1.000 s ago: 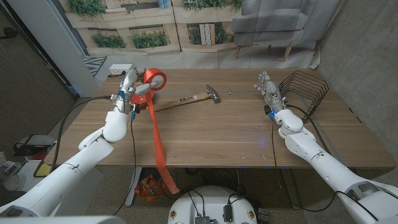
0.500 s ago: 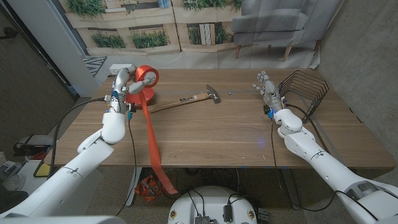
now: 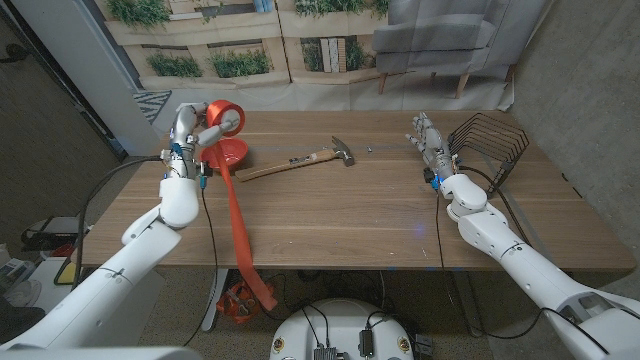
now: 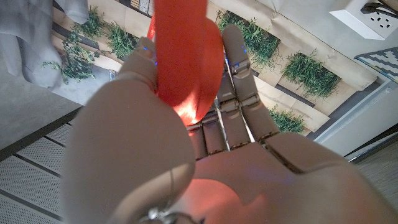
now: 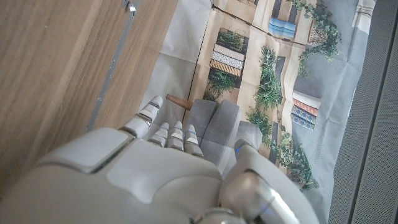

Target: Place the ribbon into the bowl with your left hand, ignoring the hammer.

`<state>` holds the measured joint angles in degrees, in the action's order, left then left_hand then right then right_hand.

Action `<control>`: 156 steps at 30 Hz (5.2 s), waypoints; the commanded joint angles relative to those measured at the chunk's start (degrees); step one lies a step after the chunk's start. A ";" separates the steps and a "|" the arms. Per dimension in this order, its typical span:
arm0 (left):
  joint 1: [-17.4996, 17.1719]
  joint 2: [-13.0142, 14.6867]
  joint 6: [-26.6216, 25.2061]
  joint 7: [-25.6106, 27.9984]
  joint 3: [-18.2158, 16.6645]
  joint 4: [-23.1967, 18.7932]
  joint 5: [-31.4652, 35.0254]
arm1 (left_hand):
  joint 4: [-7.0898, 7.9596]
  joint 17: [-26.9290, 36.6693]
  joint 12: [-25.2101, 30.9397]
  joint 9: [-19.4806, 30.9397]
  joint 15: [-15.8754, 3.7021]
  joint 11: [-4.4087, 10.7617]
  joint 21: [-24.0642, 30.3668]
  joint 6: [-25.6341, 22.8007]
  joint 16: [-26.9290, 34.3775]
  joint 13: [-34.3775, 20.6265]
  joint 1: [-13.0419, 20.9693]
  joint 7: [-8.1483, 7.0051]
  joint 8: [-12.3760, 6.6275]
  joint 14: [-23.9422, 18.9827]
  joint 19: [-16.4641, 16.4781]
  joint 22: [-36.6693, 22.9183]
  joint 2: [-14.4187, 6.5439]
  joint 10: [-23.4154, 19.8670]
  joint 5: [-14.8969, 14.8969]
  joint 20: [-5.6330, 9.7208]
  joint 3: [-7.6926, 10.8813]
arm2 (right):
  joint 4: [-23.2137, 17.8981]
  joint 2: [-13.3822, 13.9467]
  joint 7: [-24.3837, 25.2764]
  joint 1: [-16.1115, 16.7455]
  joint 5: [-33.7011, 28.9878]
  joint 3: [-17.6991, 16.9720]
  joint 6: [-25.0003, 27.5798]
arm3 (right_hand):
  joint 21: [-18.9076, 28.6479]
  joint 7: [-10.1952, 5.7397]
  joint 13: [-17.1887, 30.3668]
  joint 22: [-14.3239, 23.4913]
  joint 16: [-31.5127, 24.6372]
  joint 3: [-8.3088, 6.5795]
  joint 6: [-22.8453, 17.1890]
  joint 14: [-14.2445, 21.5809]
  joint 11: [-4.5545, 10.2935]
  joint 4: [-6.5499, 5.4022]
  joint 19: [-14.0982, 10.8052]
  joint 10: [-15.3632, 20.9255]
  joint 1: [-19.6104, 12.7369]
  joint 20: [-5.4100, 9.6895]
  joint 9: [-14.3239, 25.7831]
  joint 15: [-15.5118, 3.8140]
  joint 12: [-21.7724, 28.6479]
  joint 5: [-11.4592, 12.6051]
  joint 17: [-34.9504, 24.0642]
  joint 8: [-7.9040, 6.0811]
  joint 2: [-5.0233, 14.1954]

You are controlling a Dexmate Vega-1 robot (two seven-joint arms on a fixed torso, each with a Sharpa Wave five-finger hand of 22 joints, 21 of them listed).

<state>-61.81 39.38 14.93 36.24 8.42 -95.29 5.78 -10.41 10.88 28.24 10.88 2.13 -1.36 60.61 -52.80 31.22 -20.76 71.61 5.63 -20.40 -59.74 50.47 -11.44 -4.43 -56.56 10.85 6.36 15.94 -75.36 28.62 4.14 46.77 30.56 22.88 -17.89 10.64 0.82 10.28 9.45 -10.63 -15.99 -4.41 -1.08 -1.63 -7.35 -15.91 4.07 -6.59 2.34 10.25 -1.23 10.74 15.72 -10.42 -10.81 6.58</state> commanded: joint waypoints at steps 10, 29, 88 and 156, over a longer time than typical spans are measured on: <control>4.34 -0.11 -4.74 2.00 0.89 4.01 -0.16 | 1.88 21.05 -0.43 4.56 -15.13 4.53 0.93 -6.17 -0.28 -16.02 2.64 -0.90 -4.00 -15.01 -0.42 0.14 -2.55 -5.20 0.44 2.92 2.56 | -1.19 0.31 0.08 0.55 -0.09 0.06 0.35 | 0.22 0.18 0.29 0.23 -0.22 -0.58 0.00 0.39 0.25 0.11 -0.42 0.41 0.43 0.01 0.32 -0.18 0.21 -0.20 -0.15 -0.14 0.09; 9.75 -0.49 -7.56 4.95 3.55 9.08 -0.09 | 1.84 21.44 -1.10 4.76 -15.10 4.50 1.84 -6.31 -0.53 -16.52 2.48 -0.76 -3.80 -15.20 -0.97 0.33 -2.44 -5.33 0.44 2.88 2.94 | -0.72 0.16 -0.04 0.57 -0.12 0.02 -0.15 | 0.22 0.24 0.29 0.23 -0.23 -0.63 0.03 0.43 0.28 0.14 -0.44 0.36 0.44 -0.01 0.32 -0.10 0.19 -0.21 -0.14 -0.13 0.05; 21.60 0.51 -16.13 4.78 15.83 23.46 -0.44 | 1.74 22.44 -2.88 4.64 -15.08 4.66 4.10 -7.14 -1.19 -17.09 1.94 -1.03 -2.91 -15.64 -1.50 0.71 -1.94 -6.49 0.38 3.00 4.05 | 0.64 -0.13 -0.26 -0.13 -0.48 0.30 -0.39 | 0.22 0.22 0.29 0.23 -0.21 -0.76 0.08 0.43 0.26 0.21 -0.47 0.37 0.49 0.07 0.32 -0.16 0.19 -0.22 -0.13 -0.12 -0.03; 27.43 7.68 -30.29 -10.71 27.17 20.47 10.95 | 1.57 22.92 -5.28 3.35 -15.14 4.98 5.79 -8.70 -2.19 -16.37 1.50 -1.13 -1.30 -16.01 -2.40 0.94 -0.79 -8.30 0.29 3.21 5.13 | 3.34 -1.07 -1.15 -1.44 -0.29 0.70 -1.21 | 0.21 0.23 0.29 0.23 -0.21 -0.91 0.17 0.39 0.35 0.23 -0.44 0.33 0.57 0.06 0.32 -0.15 0.19 -0.23 -0.13 -0.10 -0.05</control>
<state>-35.03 46.02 -13.75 27.51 33.88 -74.20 13.43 -10.95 10.91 23.09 10.88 2.68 -2.67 66.13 -53.63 28.63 -33.32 71.69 6.46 -20.40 -61.69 48.23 -10.40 -4.35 -57.89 10.69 5.93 16.64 -72.00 27.60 3.00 45.20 30.27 23.56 -18.98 10.64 1.03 10.28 9.45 -10.63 -16.65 -4.19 -1.08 -1.63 -7.16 -15.90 4.07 -6.37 2.34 10.25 -1.24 10.74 15.72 -10.42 -10.81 6.35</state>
